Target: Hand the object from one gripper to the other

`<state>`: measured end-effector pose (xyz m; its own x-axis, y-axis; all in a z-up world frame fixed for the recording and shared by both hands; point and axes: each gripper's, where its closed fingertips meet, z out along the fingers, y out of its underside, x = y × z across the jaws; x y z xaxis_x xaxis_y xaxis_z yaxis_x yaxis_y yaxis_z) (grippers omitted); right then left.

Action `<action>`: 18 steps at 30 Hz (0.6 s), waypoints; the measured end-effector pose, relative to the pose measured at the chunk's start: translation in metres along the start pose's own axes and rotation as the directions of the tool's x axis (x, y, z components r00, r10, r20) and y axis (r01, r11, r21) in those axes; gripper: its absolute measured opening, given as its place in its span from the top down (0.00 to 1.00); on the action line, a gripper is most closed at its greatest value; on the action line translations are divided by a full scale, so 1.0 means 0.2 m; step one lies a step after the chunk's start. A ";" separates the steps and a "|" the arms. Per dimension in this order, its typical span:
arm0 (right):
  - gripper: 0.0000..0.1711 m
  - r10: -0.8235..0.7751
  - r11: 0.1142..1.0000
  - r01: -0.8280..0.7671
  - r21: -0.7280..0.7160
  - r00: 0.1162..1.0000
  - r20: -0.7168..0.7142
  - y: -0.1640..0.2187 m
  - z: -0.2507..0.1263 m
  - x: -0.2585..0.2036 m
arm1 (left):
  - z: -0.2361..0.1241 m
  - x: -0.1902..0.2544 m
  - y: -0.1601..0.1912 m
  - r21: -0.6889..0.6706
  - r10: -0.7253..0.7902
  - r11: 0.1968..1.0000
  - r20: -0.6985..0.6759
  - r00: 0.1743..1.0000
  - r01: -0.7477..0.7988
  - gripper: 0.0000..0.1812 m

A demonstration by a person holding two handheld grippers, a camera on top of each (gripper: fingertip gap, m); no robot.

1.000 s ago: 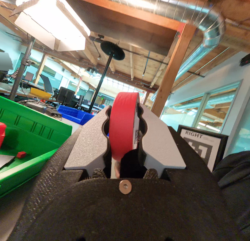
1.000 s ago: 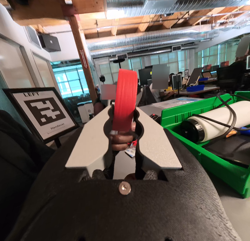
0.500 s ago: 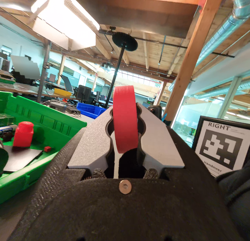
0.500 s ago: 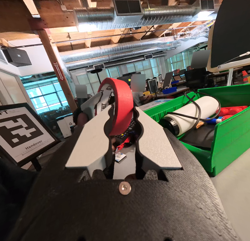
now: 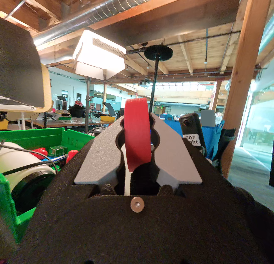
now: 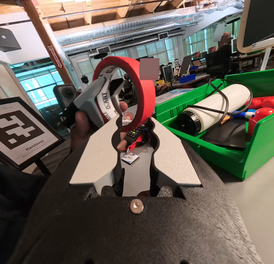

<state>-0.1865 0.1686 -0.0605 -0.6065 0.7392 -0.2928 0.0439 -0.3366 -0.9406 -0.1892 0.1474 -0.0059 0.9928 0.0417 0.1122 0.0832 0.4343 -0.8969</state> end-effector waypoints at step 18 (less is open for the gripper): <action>0.93 -0.287 0.948 0.307 0.080 0.938 -0.194 -0.19 -0.16 0.12 | -0.03 0.30 0.09 -0.251 -0.469 0.883 -0.434 0.769 0.397 0.87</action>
<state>-0.1767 0.2170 -0.0378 -0.4274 0.9033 -0.0376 -0.2086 -0.1389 -0.9681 -0.1267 0.1531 -0.0179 0.7620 -0.5622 0.3215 0.4888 0.1736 -0.8549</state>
